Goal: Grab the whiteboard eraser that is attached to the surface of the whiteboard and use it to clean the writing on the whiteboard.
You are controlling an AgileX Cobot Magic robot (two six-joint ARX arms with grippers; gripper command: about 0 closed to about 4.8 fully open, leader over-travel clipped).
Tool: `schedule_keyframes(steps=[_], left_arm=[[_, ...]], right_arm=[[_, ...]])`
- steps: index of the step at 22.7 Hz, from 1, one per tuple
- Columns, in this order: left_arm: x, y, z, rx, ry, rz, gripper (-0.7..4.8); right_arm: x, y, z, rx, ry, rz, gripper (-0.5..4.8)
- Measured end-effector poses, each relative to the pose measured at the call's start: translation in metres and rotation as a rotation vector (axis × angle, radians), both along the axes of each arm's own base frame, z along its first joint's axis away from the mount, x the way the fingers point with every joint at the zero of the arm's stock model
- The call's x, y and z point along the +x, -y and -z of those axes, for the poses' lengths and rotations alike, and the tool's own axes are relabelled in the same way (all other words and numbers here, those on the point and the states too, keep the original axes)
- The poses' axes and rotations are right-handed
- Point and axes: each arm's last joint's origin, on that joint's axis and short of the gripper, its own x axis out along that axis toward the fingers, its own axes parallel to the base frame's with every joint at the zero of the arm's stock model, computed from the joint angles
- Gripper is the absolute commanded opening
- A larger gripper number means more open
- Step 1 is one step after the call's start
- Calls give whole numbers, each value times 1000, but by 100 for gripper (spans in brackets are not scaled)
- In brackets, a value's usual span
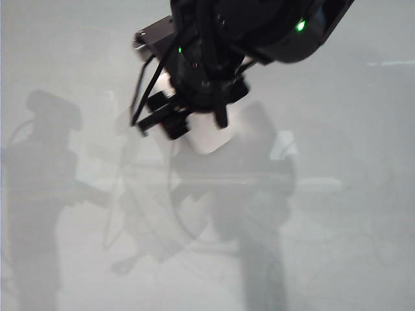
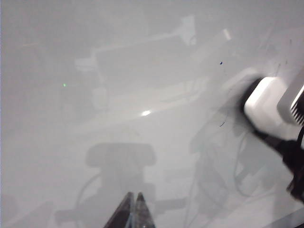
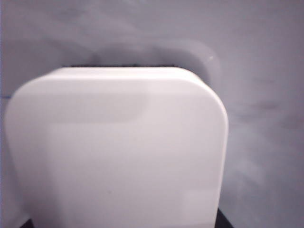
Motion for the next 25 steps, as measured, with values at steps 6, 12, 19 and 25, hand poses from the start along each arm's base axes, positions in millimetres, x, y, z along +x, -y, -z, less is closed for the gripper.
schedule_keyframes(steps=[6,12,19,25], left_arm=[[0,0,0,0,0,0,-6],[0,0,0,0,-1,0,-6],[0,0,0,0,0,0,-6],[0,0,0,0,0,0,-6]], right_arm=[[-4,19,-41,6,77,148,144],[-3,16,-44,48,93,-39,134],[7,-12,-31,54,83,-173,134],[-9,-35,-31,17,62,-138,135]])
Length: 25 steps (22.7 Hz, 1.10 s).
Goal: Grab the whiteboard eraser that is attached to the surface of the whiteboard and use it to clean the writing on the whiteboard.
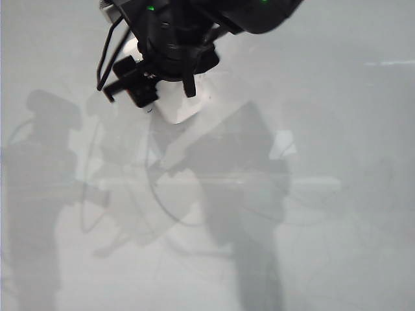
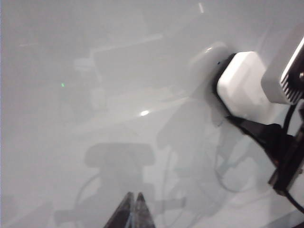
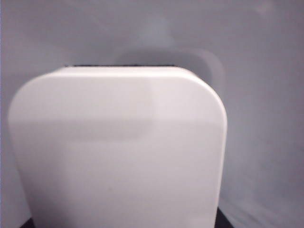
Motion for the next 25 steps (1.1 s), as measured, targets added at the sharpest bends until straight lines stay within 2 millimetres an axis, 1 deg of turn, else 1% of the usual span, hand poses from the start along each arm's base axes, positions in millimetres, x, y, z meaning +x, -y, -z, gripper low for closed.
schedule_keyframes(steps=[1,2,3,4,6,8,9,12,13,14,15,16,17,18,19,21,22,25], left_arm=[[0,0,0,0,0,4,-6],[0,0,0,0,0,10,-6],[0,0,0,-1,0,16,-6],[0,0,0,-1,0,15,-6],[0,0,0,-1,0,16,-6],[0,0,0,-1,0,16,-6],[0,0,0,-1,0,15,-6],[0,0,0,-1,-1,15,-6],[0,0,0,-1,0,16,-6],[0,0,0,-1,0,16,-6],[0,0,0,-1,0,15,-6],[0,0,0,-1,0,16,-6],[0,0,0,-1,-1,16,-6],[0,0,0,-1,0,15,-6],[0,0,0,-1,-2,16,-6],[1,0,1,-1,-5,16,-6],[1,0,0,-1,-5,16,-6],[1,0,0,-1,-5,16,-6]], right_arm=[[-11,-5,0,-56,11,96,135],[-18,-9,0,-93,16,135,135],[-32,-16,1,-150,21,179,135],[-42,-19,3,-189,21,204,135],[-48,-18,9,-239,15,236,135],[-49,-8,15,-307,3,300,135],[-52,2,14,-327,-2,331,135],[-62,29,2,-309,3,360,135],[-66,48,-2,-290,6,384,135],[-68,58,-3,-269,12,397,135],[-70,74,-7,-231,23,426,135],[-72,85,-10,-196,35,441,135],[-75,107,-20,-114,64,480,135],[-76,119,-26,-59,84,504,135],[-77,137,-36,32,116,548,135],[-77,165,-46,132,154,620,135],[-77,177,-51,167,179,630,135],[-73,198,-61,225,233,641,135]])
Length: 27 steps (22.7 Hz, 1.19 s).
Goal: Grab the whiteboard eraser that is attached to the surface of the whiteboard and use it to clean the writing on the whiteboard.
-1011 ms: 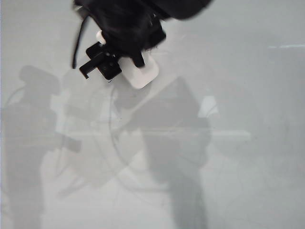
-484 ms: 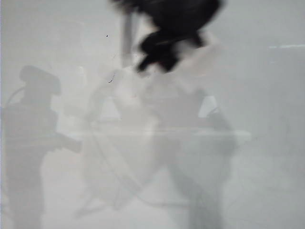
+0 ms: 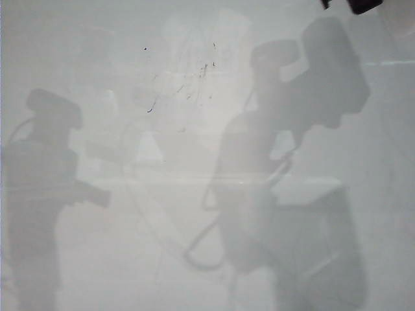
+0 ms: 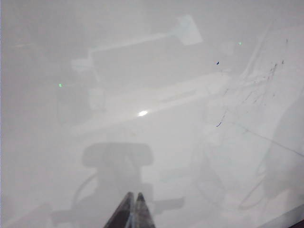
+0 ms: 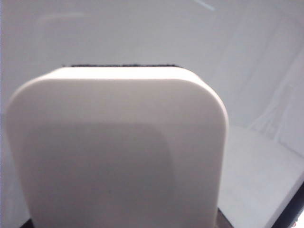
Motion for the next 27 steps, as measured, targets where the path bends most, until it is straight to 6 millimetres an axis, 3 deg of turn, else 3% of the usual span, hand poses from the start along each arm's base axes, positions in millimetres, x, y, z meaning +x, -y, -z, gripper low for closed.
schedule_keyframes(steps=[3,9,17,27], left_arm=[[0,0,0,0,0,0,-6],[0,0,0,0,0,0,-6],[0,0,0,0,0,0,-6],[0,0,0,0,0,0,-6]], right_arm=[[7,12,1,16,16,22,135],[36,45,22,70,-60,-141,135],[51,90,22,224,13,-330,136],[56,95,22,223,20,-432,138]])
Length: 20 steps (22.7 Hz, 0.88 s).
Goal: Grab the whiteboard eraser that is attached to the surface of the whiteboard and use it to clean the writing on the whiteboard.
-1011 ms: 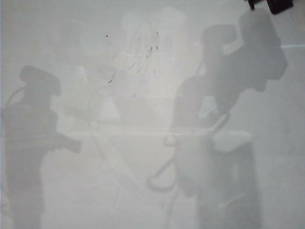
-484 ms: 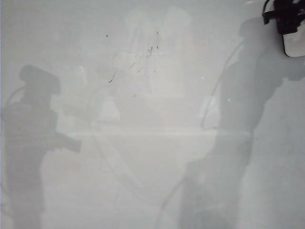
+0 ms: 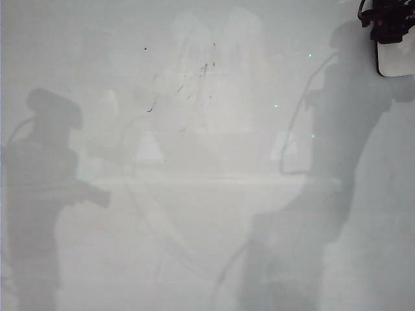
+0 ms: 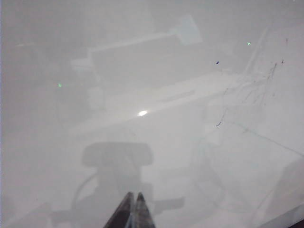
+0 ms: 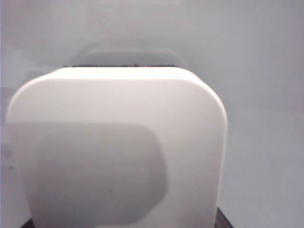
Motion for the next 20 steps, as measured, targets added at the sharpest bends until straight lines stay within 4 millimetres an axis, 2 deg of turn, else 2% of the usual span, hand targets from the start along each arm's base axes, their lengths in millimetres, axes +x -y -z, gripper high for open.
schedule_keyframes(steps=[9,11,12,13,18,20], left_arm=[[0,0,0,0,0,0,-6],[0,0,0,0,1,0,-6],[0,0,0,0,1,0,-6],[0,0,0,0,0,0,-6],[1,0,0,0,-5,0,-6],[1,0,1,0,-8,-1,-6]], right_arm=[[9,4,-1,-6,3,-28,162],[10,4,-2,-6,3,-29,199],[10,4,-2,-6,3,-29,250],[10,4,-2,-6,4,-29,276],[10,5,-1,-7,0,-30,383],[10,5,-1,-6,6,-29,410]])
